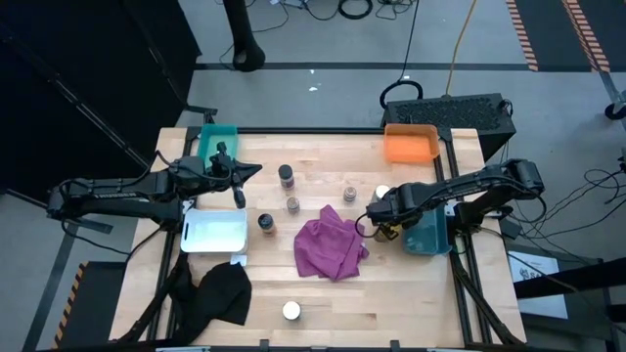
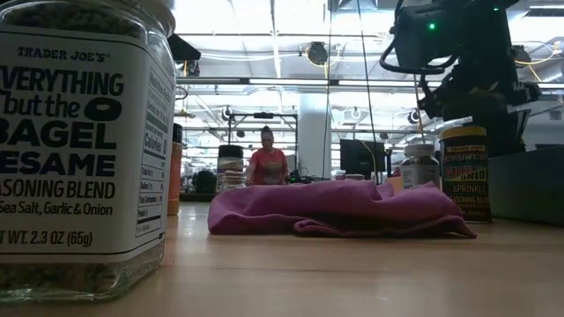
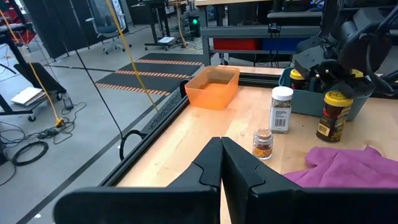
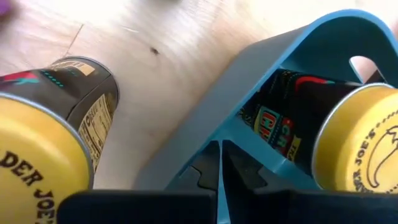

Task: Sort spices by type
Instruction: Adjust the blue bin

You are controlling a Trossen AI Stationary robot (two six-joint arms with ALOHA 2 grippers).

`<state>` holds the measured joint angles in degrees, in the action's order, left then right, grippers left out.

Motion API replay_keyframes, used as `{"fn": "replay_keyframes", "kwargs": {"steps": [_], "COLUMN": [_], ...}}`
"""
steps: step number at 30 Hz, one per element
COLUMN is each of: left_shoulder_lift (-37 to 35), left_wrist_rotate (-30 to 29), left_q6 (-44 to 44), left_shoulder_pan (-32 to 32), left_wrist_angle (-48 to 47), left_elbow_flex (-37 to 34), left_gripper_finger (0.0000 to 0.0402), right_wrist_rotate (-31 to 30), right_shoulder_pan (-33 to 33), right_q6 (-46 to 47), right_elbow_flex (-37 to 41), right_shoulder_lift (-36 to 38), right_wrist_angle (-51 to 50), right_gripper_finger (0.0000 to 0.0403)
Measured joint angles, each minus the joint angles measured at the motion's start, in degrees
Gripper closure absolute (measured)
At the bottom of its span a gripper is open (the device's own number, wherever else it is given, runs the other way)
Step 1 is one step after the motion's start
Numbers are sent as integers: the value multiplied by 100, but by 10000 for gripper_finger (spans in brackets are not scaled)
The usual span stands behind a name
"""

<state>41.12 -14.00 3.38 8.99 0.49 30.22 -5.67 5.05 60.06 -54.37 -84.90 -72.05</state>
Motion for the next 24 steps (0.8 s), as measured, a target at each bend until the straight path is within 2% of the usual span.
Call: {"fn": "replay_keyframes", "kwargs": {"steps": [11,18,24], "left_shoulder_lift": [2,2,2], "left_wrist_rotate": [0,2,0], "left_q6": [0,0,0], "left_shoulder_pan": [0,-2,0], "left_wrist_angle": [0,0,53], "left_elbow_flex": [0,0,0], "left_gripper_finger": [394,394,394], "right_wrist_rotate": [-41,-56,453], "right_shoulder_pan": [32,107,475], "right_q6": [-89,91,-425], "right_elbow_flex": [-212,-357,-959], "right_shoulder_lift": [146,670,1108], "right_wrist_angle": [-115,-269,165], "right_gripper_finger": [403,403,403]}}
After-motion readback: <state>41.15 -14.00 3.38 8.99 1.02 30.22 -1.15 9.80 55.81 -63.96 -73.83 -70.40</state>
